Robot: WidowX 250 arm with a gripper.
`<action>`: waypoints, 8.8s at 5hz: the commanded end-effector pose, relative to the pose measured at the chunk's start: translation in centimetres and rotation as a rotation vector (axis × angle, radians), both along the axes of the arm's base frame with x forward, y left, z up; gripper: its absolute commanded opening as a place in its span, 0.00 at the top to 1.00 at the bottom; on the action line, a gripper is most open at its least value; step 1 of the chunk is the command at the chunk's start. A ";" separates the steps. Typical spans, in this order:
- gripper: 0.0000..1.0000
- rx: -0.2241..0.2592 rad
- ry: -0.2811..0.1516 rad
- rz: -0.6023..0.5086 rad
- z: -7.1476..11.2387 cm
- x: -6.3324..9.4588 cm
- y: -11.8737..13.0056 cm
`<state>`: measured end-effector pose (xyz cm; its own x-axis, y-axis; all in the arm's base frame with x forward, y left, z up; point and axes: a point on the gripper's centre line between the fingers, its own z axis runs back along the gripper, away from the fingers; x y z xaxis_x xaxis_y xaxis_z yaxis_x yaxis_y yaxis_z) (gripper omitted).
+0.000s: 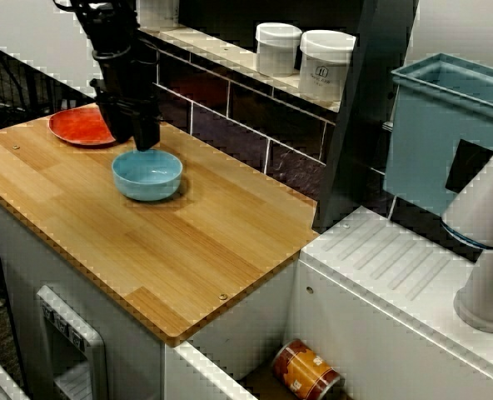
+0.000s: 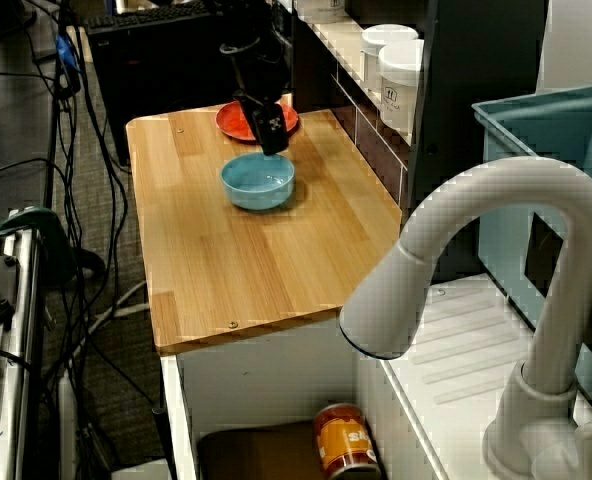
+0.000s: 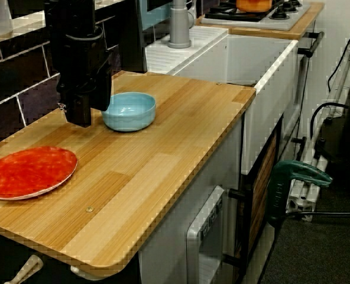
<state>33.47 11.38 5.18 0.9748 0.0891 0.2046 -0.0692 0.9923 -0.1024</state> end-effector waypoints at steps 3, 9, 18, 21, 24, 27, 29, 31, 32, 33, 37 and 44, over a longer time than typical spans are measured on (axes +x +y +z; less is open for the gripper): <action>0.21 -0.037 -0.009 -0.088 3.5 -2.2 -3.2; 0.22 -0.009 0.003 -0.096 1.9 -3.7 -5.4; 0.21 -0.005 0.081 -0.194 1.5 -10.5 -6.2; 0.21 -0.017 0.068 -0.234 2.5 -11.1 -7.1; 0.23 0.011 0.032 -0.214 0.6 -7.1 -9.3; 0.24 0.026 0.064 -0.209 -0.9 -6.5 -9.1; 1.00 0.018 0.085 -0.217 -0.9 -7.3 -9.8; 1.00 0.011 0.091 -0.254 -0.5 -8.1 -11.9; 1.00 0.012 0.094 -0.307 -0.5 -9.3 -14.3; 1.00 0.044 0.073 -0.358 -0.9 -10.8 -16.5; 0.00 0.066 0.068 -0.381 -0.7 -12.4 -19.0; 0.00 -0.017 0.082 -0.284 3.3 -10.5 -13.8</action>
<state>22.95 -3.14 8.02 0.9784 -0.1839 0.0947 0.1955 0.9716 -0.1334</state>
